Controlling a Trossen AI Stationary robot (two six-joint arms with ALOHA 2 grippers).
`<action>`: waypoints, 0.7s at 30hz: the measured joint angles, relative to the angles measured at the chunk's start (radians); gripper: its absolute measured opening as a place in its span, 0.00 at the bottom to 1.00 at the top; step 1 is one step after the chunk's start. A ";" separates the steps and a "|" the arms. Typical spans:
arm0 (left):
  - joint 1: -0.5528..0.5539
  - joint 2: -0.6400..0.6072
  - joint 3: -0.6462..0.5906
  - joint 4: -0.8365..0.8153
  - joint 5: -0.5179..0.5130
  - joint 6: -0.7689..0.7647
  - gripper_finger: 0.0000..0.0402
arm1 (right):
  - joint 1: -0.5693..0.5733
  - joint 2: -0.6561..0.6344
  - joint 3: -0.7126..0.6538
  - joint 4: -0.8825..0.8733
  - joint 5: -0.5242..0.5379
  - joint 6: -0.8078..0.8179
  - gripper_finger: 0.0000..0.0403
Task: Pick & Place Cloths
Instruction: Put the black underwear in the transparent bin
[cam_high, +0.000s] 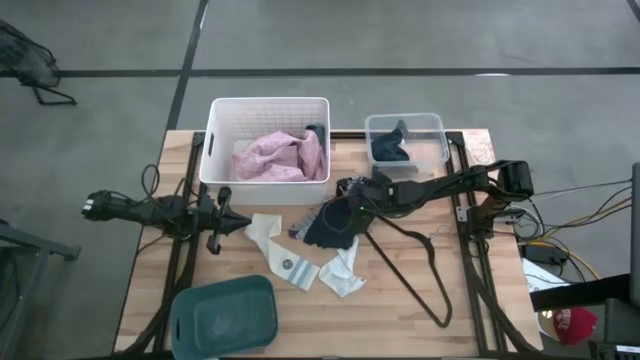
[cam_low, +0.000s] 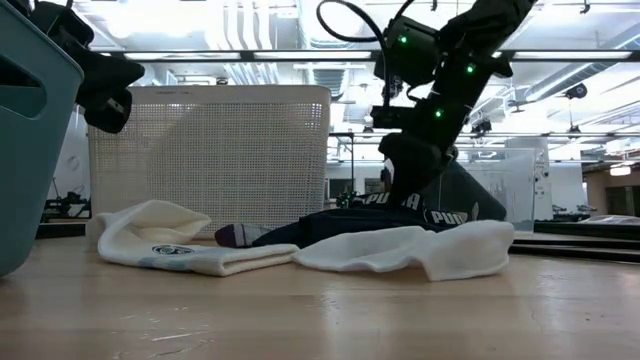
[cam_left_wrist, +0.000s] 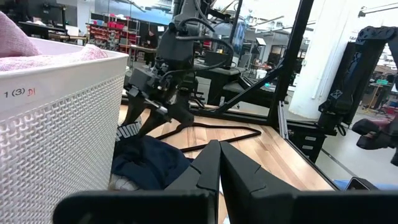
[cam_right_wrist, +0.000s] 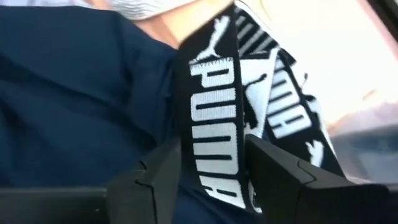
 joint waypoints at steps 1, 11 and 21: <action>0.000 0.000 0.000 0.000 0.000 0.000 0.03 | 0.000 0.000 -0.005 0.002 0.012 0.013 0.41; 0.000 0.000 0.000 0.000 0.000 0.000 0.03 | 0.000 0.000 -0.015 0.002 -0.020 0.042 0.21; 0.000 0.000 0.000 0.000 0.000 0.000 0.03 | 0.015 0.000 -0.015 0.008 -0.103 0.083 0.03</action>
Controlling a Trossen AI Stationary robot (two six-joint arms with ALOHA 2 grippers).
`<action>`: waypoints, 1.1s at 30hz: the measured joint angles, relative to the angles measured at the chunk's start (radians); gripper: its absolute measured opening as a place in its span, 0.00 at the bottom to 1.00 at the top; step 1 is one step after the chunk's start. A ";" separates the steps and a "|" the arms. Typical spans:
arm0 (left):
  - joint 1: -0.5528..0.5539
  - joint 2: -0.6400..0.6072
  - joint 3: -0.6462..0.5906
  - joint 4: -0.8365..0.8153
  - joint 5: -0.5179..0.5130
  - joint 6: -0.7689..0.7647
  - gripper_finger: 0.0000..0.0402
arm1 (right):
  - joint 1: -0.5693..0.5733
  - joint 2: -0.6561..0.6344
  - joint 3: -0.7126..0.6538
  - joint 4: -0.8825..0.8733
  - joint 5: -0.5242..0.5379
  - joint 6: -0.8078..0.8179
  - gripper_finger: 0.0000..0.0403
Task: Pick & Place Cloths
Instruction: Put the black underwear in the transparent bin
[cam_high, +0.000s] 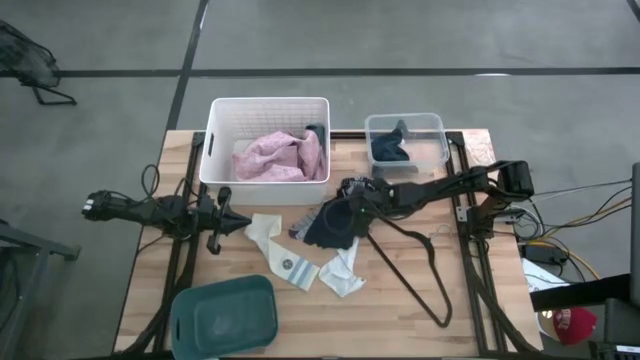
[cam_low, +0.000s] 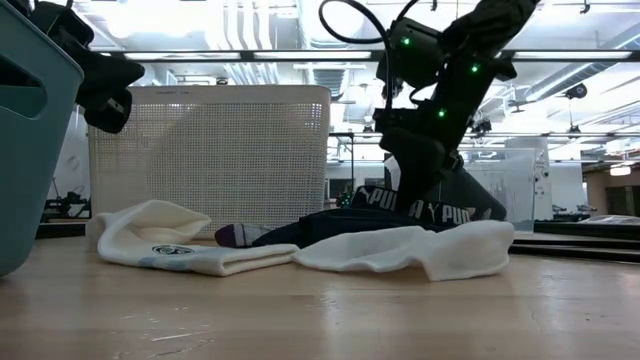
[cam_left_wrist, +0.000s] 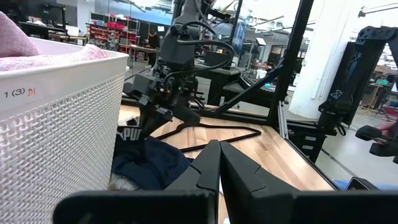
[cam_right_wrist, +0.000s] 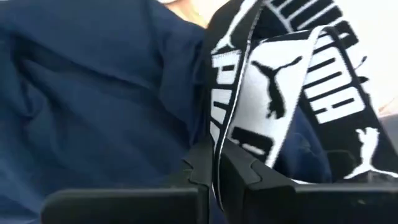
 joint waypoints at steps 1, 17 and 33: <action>0.000 0.000 0.000 0.000 0.000 0.000 0.03 | 0.007 0.000 0.000 0.001 0.000 0.002 0.02; 0.000 0.000 0.000 0.000 0.000 0.000 0.03 | 0.119 0.000 0.129 0.016 0.001 -0.014 0.02; 0.000 0.000 0.000 0.000 0.000 0.000 0.03 | 0.202 -0.001 0.538 -0.236 0.121 -0.194 0.02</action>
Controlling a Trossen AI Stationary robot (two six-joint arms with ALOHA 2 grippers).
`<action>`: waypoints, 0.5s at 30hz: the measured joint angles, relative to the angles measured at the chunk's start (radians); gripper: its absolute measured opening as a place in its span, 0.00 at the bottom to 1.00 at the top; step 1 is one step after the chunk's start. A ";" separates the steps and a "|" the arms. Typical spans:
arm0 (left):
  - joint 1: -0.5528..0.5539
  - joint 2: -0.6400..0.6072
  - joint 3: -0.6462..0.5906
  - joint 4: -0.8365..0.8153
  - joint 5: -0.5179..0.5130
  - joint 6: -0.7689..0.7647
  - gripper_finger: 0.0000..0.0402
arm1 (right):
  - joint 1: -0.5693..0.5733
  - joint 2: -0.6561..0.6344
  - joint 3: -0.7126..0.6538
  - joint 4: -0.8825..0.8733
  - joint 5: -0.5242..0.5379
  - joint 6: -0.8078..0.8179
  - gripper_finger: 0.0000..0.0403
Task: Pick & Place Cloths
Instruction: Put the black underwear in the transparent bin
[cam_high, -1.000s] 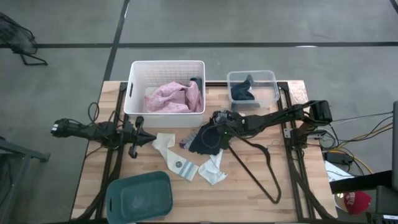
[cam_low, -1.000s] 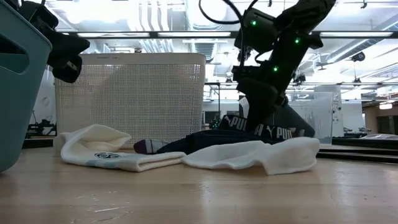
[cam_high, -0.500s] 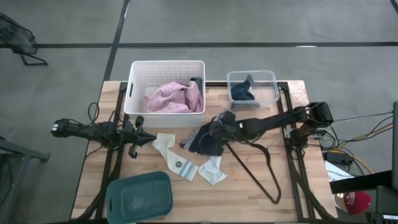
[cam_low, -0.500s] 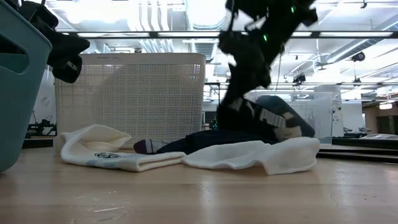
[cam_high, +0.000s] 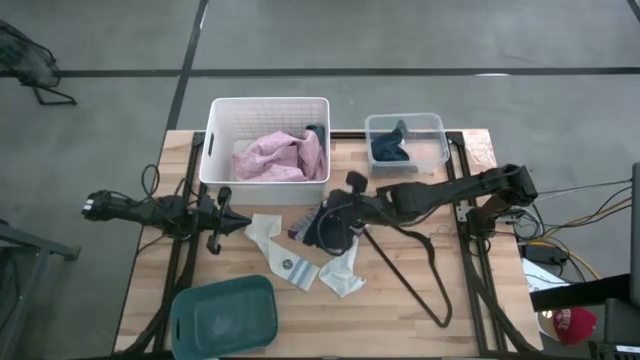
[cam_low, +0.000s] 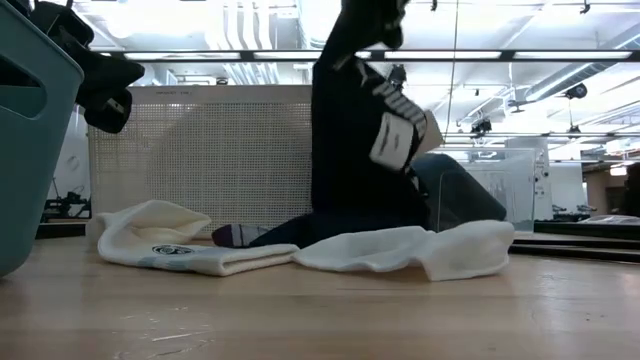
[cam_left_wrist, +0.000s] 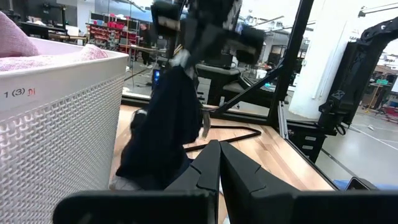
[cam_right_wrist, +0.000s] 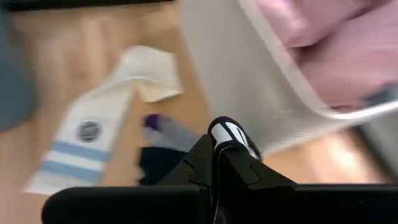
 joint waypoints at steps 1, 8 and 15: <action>0.000 0.000 0.000 0.000 0.000 0.000 0.03 | 0.002 0.000 0.028 -0.044 0.034 -0.005 0.02; 0.000 0.000 0.000 0.000 0.000 0.000 0.03 | 0.010 0.000 0.197 -0.331 0.375 -0.032 0.02; 0.000 0.000 0.000 0.000 0.000 0.000 0.03 | 0.001 0.000 0.318 -0.567 0.820 -0.034 0.02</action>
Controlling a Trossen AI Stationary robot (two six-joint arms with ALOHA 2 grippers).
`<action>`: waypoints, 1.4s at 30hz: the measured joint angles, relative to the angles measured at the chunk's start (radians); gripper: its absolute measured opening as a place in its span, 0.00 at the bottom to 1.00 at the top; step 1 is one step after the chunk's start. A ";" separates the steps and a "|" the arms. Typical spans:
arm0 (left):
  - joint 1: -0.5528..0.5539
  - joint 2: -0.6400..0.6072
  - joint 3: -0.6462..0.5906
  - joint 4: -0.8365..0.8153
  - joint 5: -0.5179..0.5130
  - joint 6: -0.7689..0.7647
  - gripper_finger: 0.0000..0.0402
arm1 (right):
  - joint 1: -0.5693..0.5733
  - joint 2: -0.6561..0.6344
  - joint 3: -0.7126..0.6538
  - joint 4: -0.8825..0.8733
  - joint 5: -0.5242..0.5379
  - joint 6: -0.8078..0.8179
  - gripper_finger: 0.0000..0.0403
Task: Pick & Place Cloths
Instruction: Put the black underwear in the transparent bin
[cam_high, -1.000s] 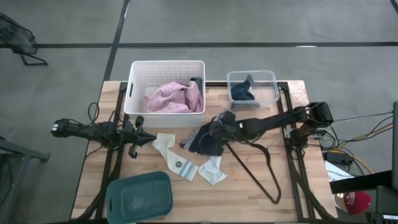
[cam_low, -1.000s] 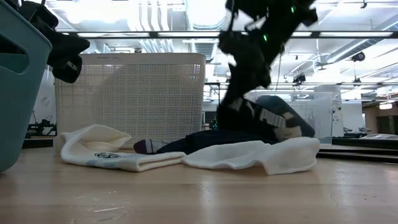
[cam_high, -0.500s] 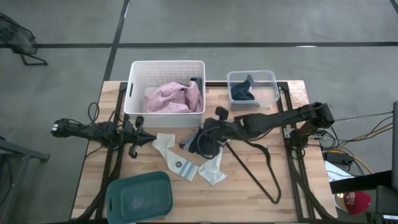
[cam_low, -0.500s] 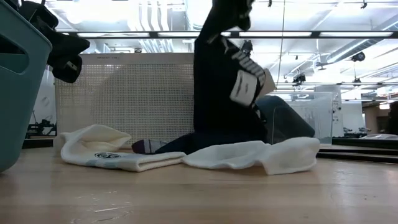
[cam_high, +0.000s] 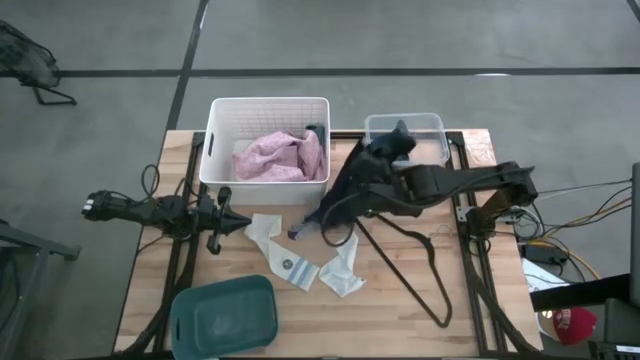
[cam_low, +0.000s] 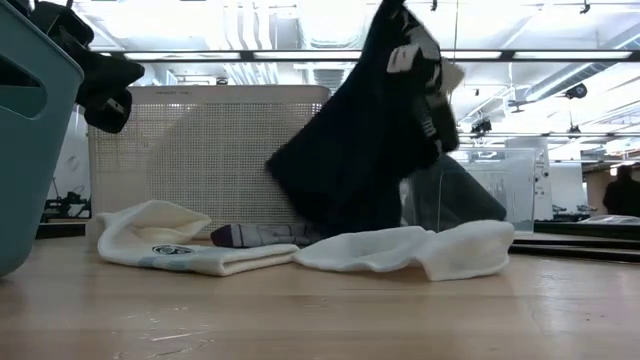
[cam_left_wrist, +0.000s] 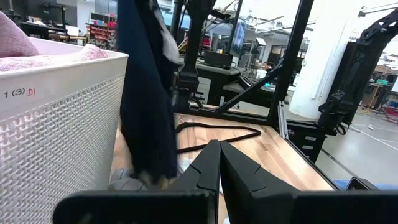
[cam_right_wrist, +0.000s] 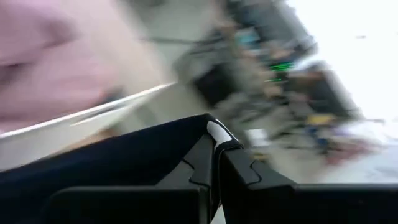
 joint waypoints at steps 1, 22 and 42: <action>0.000 0.000 0.000 0.000 0.000 0.000 0.03 | 0.000 0.000 0.020 -0.019 0.073 -0.004 0.02; 0.000 0.000 0.000 0.000 0.000 0.000 0.03 | -0.375 0.000 0.432 -0.019 0.327 -0.439 0.02; 0.000 0.000 0.000 0.000 0.000 0.000 0.03 | -0.620 0.000 0.150 -0.334 -0.333 0.127 0.02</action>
